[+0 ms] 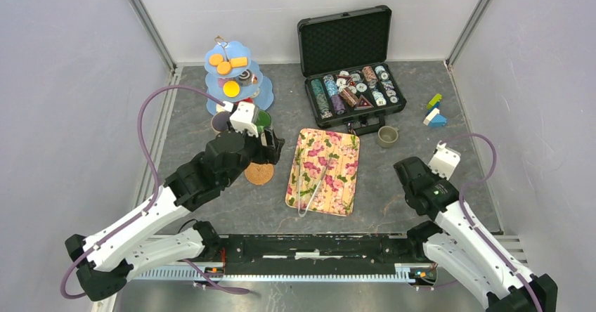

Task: Serve the afternoon tea
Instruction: Pick up the cup at the center of the board.

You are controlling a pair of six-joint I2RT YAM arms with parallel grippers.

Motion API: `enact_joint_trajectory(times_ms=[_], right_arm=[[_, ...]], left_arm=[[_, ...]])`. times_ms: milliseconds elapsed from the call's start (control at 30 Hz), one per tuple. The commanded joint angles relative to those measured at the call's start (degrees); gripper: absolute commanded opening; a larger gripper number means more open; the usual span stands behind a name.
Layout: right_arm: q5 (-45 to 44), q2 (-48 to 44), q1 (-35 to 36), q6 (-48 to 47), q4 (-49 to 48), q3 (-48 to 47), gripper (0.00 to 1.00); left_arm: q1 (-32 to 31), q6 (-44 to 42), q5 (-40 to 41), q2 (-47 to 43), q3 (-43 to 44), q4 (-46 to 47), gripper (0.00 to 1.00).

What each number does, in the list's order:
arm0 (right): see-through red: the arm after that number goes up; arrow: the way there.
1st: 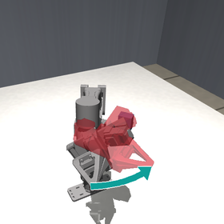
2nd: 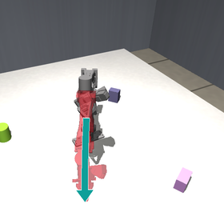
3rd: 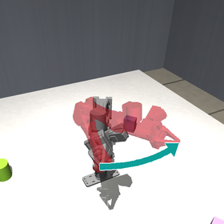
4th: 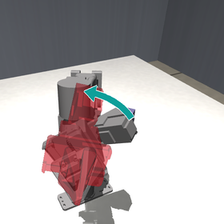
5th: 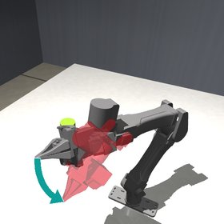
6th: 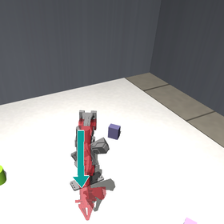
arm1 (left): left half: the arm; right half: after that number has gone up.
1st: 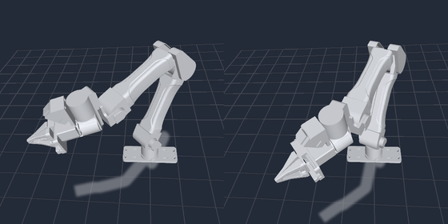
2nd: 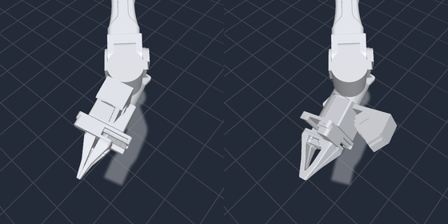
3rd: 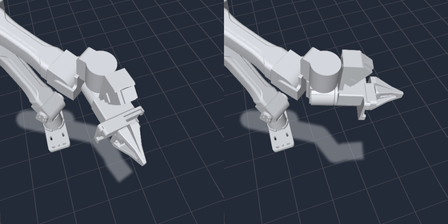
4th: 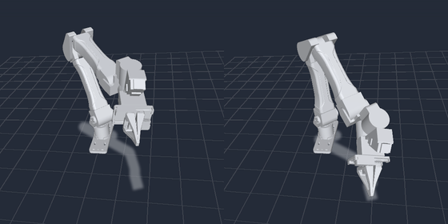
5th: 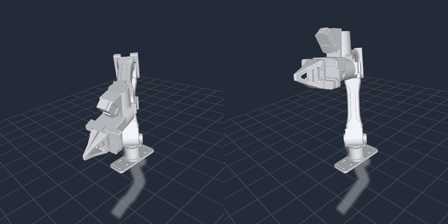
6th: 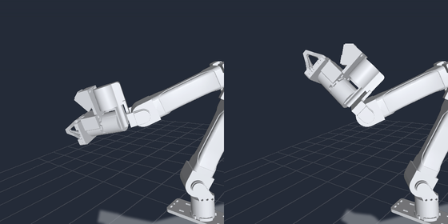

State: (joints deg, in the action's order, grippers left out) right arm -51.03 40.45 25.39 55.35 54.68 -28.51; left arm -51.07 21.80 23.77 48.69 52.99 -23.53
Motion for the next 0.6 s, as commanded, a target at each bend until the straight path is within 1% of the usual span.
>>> enact_joint_trajectory(times_ms=[0, 33, 67, 100, 133, 233, 267, 333, 400, 500, 567], right_arm=[[-3.4, -0.7, 0.1, -22.1, -13.0, -6.8, 0.00], [0.2, -0.8, 0.1, -31.9, -18.5, -7.6, 0.00], [6.6, -0.6, 0.2, -40.1, -24.3, -8.1, 0.00], [12.0, 0.0, 0.1, -47.8, -27.8, -9.0, 0.00], [16.7, 1.4, 0.2, -52.0, -28.8, -11.7, 0.00], [26.7, 5.4, 0.4, -61.4, -30.1, -20.3, 0.00], [32.2, 6.2, 0.4, -65.6, -31.5, -21.7, 0.00], [47.9, 7.8, 0.7, -73.6, -34.9, -23.5, 0.00], [57.1, 10.5, 1.7, -76.5, -38.2, -25.5, 0.00], [69.4, 15.5, 6.1, -80.5, -40.6, -28.7, 0.00], [76.6, 18.8, 11.2, -88.6, -39.6, -29.9, 0.00]], left_arm=[[0.5, -5.3, 2.7, -1.0, 2.8, 0.8, 0.79], [0.5, -5.6, 3.2, -1.2, 2.9, 0.7, 0.79], [0.6, -5.7, 3.8, -1.5, 3.0, 0.6, 0.79], [0.5, -5.8, 4.5, -2.0, 3.1, 0.5, 0.78], [0.5, -5.8, 5.2, -2.4, 3.2, 0.5, 0.78], [0.5, -5.9, 7.3, -5.3, 3.0, 1.0, 0.78], [0.5, -6.0, 8.1, -6.5, 2.8, 1.2, 0.77], [0.5, -6.1, 9.9, -8.5, 2.4, 1.7, 0.77], [0.5, -6.3, 11.6, -10.6, 1.8, 2.3, 0.77], [0.5, -5.6, 13.9, -13.5, 1.8, 1.1, 0.77], [0.5, -4.7, 14.8, -15.9, 1.8, -0.1, 0.77]])
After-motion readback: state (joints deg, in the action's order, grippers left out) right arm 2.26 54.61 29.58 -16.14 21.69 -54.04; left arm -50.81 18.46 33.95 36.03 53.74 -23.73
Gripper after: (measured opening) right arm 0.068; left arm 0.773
